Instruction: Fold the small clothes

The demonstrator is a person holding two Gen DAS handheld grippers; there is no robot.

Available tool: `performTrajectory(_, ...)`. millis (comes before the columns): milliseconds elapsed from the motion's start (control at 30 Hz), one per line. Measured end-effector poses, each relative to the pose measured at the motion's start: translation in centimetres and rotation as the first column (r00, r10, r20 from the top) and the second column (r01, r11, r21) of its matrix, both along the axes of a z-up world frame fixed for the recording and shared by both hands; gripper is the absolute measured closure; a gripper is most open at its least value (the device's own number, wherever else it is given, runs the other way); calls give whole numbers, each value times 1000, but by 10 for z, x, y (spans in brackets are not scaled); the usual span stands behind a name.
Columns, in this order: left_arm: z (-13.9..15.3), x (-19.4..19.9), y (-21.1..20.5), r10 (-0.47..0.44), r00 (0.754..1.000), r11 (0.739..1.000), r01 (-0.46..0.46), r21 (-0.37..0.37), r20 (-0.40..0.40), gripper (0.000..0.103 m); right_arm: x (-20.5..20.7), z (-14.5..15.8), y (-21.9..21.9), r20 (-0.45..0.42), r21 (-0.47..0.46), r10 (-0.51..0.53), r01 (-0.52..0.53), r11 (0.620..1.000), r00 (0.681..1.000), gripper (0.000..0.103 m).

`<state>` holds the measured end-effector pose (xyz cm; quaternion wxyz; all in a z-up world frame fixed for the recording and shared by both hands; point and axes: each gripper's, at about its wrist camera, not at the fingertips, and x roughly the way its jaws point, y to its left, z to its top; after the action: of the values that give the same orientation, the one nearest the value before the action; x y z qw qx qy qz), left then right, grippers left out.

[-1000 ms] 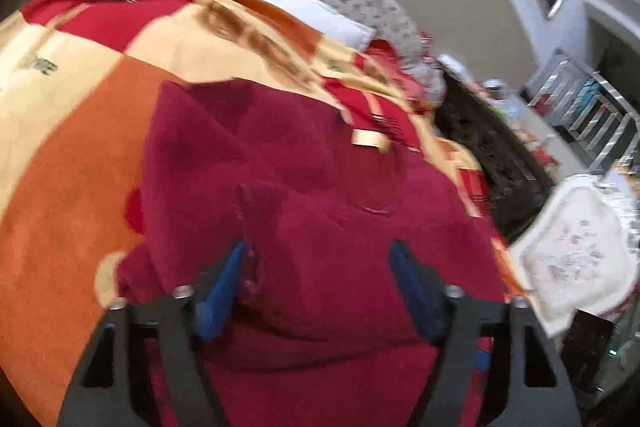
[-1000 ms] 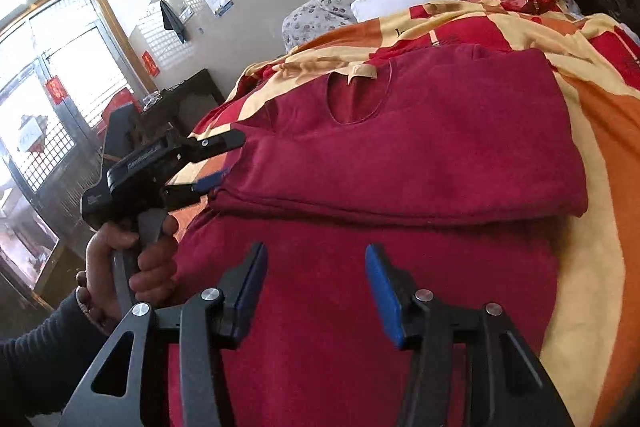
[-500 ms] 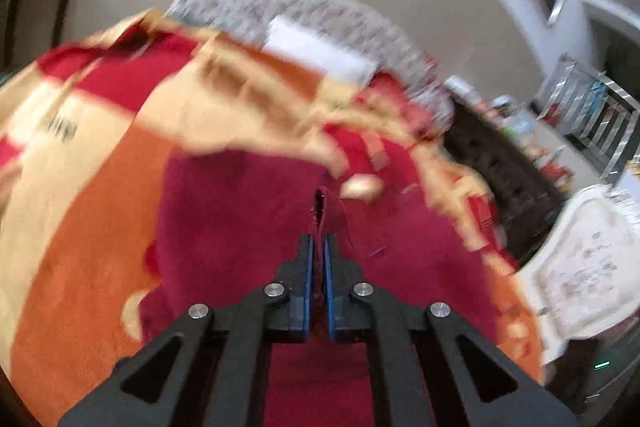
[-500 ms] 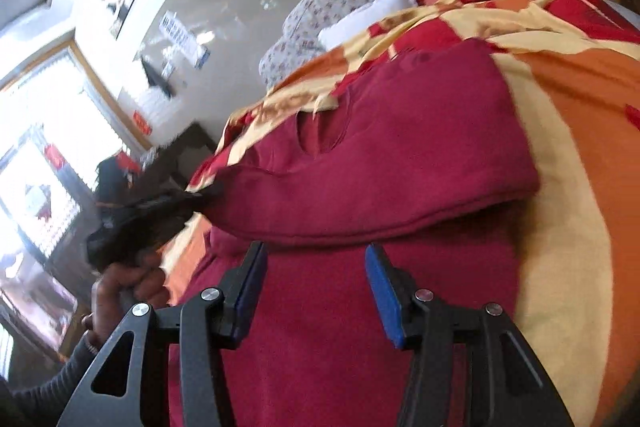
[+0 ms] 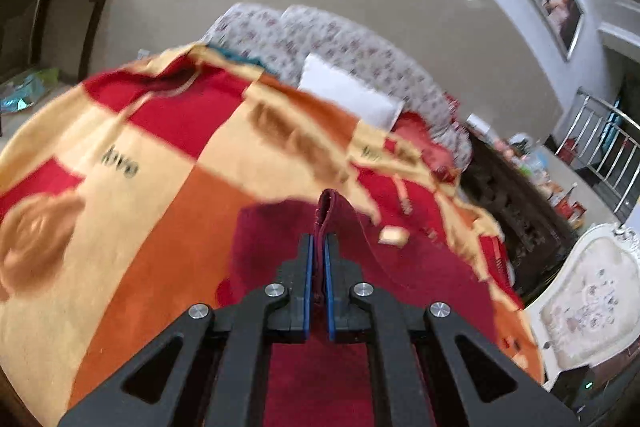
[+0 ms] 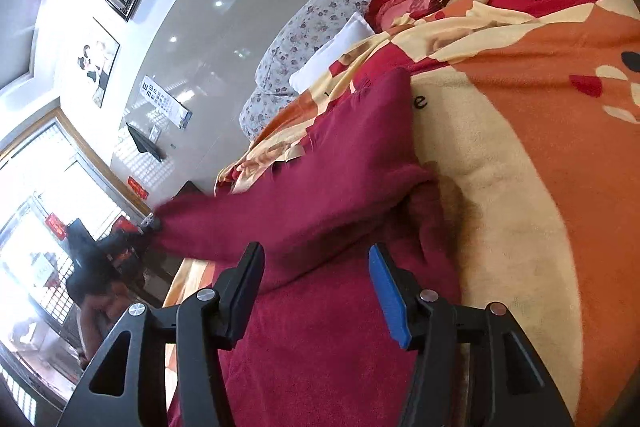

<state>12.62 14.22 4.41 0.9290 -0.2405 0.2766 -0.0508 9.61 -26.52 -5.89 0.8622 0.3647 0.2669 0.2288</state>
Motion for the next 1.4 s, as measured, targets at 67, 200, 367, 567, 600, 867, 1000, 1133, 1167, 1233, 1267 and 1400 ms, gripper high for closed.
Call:
performTrajectory(67, -18, 0, 2, 30, 999, 999, -29, 20, -29, 98, 0, -1, 0, -3, -3, 1, -1, 1000, 1000, 43)
performTrajectory(200, -44, 7, 6, 49, 994, 998, -46, 37, -94, 98, -1, 0, -1, -4, -5, -2, 2, 1000, 1000, 43)
performTrajectory(367, -71, 12, 31, 98, 973, 995, -100, 0, -208, 62, -1, 0, -1, -6, -6, -6, 6, 1000, 1000, 43)
performTrajectory(567, -40, -8, 23, 145, 987, 986, -139, 92, -68, 61, -1, 1, 2, -8, -19, 0, 0, 1000, 1000, 43)
performTrajectory(600, -33, -7, 8, 106, 993, 987, -100, 127, -48, 69, 0, 1, 3, -10, -27, 1, -2, 1000, 1000, 42)
performTrajectory(867, -72, 35, -45, 53, 983, 954, 3, 300, -176, 95, -4, 19, 14, -35, -190, -7, 0, 982, 999, 42)
performTrajectory(1000, -74, 37, -41, 69, 981, 959, -15, 283, -182, 96, 2, 47, 35, -30, -584, 10, -25, 811, 1000, 47)
performTrajectory(1133, -77, 35, -35, 64, 981, 969, -18, 245, -183, 96, 38, 64, 27, -25, -583, 72, -73, 809, 997, 64)
performTrajectory(1167, -77, 34, -34, 63, 981, 971, -18, 239, -182, 96, 45, 69, 29, -9, -578, 103, -89, 811, 995, 64)
performTrajectory(1233, -76, 32, -35, 61, 982, 972, -18, 235, -179, 96, 69, 62, 36, -45, -597, 166, -160, 786, 985, 69)
performTrajectory(1267, -76, 31, -34, 60, 982, 972, -17, 235, -179, 96, 73, 54, 38, -72, -609, 181, -186, 771, 981, 76)
performTrajectory(1400, -75, 31, -34, 45, 984, 974, -6, 226, -170, 96, 79, 4, 17, -146, -634, 145, -205, 746, 979, 88)
